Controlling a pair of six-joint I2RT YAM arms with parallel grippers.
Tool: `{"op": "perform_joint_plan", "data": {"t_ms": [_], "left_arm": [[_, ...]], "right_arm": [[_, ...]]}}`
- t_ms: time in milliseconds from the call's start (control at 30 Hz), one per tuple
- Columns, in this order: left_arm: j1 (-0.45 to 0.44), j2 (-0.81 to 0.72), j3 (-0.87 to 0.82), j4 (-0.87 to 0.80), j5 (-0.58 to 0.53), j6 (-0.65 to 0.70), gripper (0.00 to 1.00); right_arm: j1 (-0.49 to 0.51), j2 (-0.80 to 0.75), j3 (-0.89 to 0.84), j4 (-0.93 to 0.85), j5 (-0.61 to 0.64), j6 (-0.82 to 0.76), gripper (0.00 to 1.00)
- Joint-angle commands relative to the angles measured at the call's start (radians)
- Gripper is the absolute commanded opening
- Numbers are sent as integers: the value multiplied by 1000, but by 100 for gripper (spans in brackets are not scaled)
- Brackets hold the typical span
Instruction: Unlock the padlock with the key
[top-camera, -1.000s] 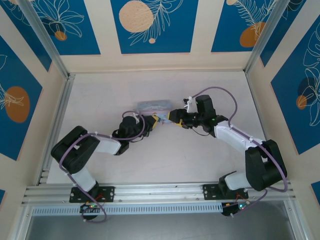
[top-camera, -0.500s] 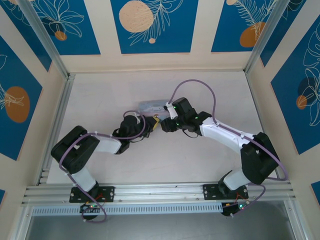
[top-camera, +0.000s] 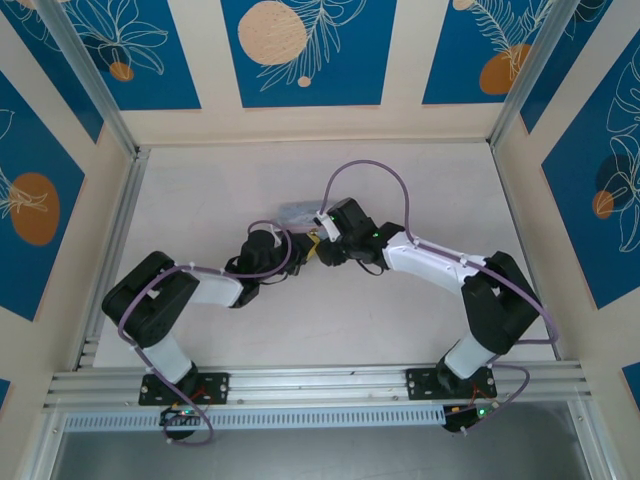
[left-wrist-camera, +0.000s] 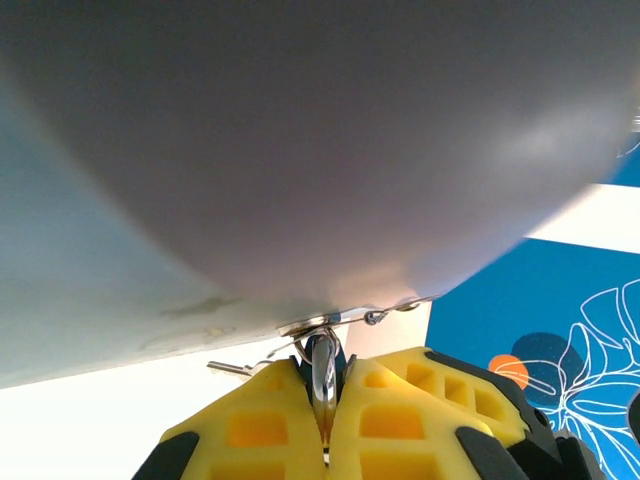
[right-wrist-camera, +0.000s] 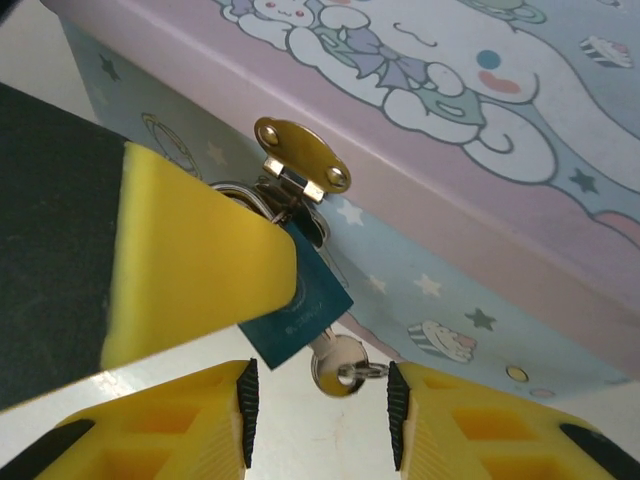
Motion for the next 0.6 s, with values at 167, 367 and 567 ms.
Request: {"op": "perform_joint_plan", "data": {"t_ms": [167, 367, 567], "left_arm": [[-1, -4, 38, 22, 28, -6, 0], [-2, 1, 34, 23, 33, -6, 0], [-1, 5, 25, 23, 32, -3, 0]], "right_arm": [[5, 54, 65, 6, 49, -34, 36], [-11, 60, 95, -6, 33, -16, 13], [-42, 32, 104, -40, -120, 18, 1]]}}
